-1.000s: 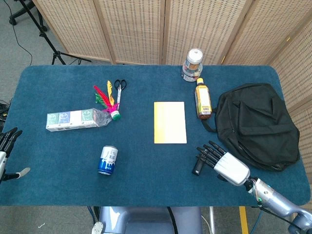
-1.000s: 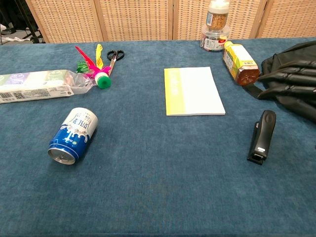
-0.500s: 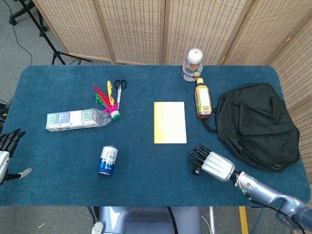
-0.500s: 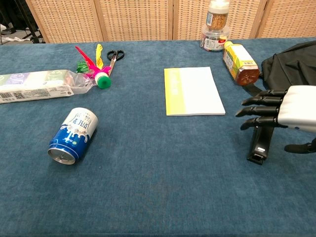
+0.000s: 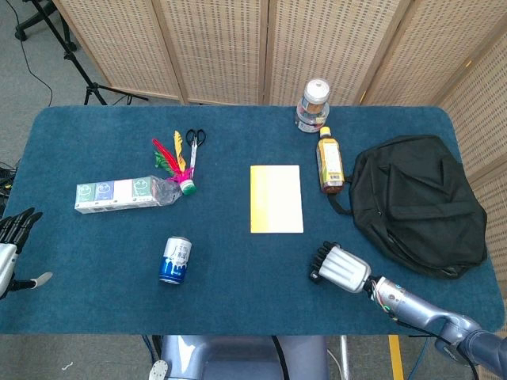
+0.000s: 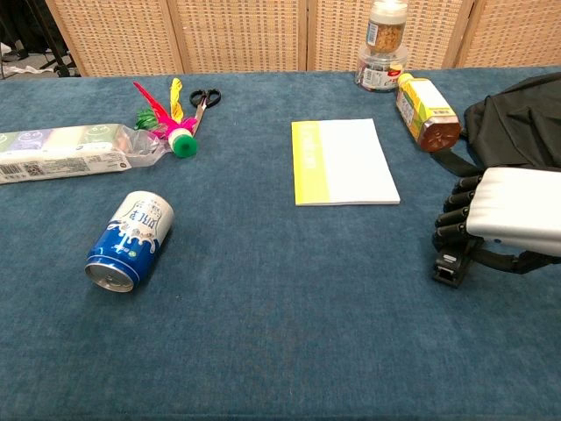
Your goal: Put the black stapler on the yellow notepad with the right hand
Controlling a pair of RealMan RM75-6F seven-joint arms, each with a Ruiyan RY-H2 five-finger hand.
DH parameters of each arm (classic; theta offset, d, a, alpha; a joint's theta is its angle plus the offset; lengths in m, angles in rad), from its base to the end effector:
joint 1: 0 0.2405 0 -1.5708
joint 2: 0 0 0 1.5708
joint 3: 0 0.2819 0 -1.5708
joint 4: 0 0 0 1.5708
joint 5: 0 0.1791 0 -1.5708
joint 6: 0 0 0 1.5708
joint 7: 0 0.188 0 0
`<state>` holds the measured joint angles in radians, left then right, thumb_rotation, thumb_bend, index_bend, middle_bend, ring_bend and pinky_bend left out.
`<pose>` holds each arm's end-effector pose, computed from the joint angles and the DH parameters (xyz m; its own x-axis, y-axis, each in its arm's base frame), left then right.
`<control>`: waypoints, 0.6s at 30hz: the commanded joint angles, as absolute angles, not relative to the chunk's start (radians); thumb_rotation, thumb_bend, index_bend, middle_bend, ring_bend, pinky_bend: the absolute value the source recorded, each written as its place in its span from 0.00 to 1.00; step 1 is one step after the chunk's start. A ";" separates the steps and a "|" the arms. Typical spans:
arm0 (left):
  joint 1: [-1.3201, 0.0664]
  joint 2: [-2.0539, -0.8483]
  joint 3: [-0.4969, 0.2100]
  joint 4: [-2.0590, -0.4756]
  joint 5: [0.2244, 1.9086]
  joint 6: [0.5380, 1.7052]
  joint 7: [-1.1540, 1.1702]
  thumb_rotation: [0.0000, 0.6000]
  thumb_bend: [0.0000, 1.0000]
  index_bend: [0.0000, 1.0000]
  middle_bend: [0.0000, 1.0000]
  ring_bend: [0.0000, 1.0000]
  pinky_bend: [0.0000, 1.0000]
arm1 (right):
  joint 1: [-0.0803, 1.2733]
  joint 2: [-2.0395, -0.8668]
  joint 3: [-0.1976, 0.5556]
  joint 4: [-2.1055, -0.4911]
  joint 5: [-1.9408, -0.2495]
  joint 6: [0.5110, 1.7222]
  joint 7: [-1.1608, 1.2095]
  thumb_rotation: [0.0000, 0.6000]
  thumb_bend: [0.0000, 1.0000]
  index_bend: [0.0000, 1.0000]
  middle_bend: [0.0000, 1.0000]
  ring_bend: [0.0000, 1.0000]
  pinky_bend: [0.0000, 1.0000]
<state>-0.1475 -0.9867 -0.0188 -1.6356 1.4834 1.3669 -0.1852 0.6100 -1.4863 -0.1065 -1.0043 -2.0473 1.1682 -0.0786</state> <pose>-0.3236 0.2376 0.2183 0.3260 0.1177 0.9380 0.9452 -0.0208 -0.3259 -0.2331 -0.3162 0.0003 0.8315 0.1208 0.5422 -0.2280 -0.8158 0.5314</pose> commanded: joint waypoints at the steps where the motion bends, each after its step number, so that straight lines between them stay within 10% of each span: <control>1: -0.149 -0.986 -0.022 -1.634 1.475 1.362 -0.190 1.00 0.00 0.00 0.00 0.00 0.00 | 0.608 -1.495 -0.096 -0.978 -2.057 1.284 -0.066 1.00 0.77 0.56 0.51 0.43 0.38; 9: -0.160 -0.987 -0.027 -1.633 1.457 1.336 -0.186 1.00 0.00 0.00 0.00 0.00 0.00 | 0.694 -1.428 -0.010 -1.055 -2.001 1.282 -0.091 1.00 0.82 0.56 0.51 0.43 0.38; 18: -0.171 -0.985 -0.035 -1.633 1.434 1.311 -0.188 1.00 0.00 0.00 0.00 0.00 0.00 | 0.854 -1.503 0.151 -1.073 -1.765 1.003 -0.113 1.00 0.85 0.56 0.51 0.43 0.38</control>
<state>-0.1706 -0.9851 -0.0349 -1.6333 1.4358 1.3128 -0.1876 0.7993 -1.4614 0.0977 -1.0766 -1.8425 1.0871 -0.0937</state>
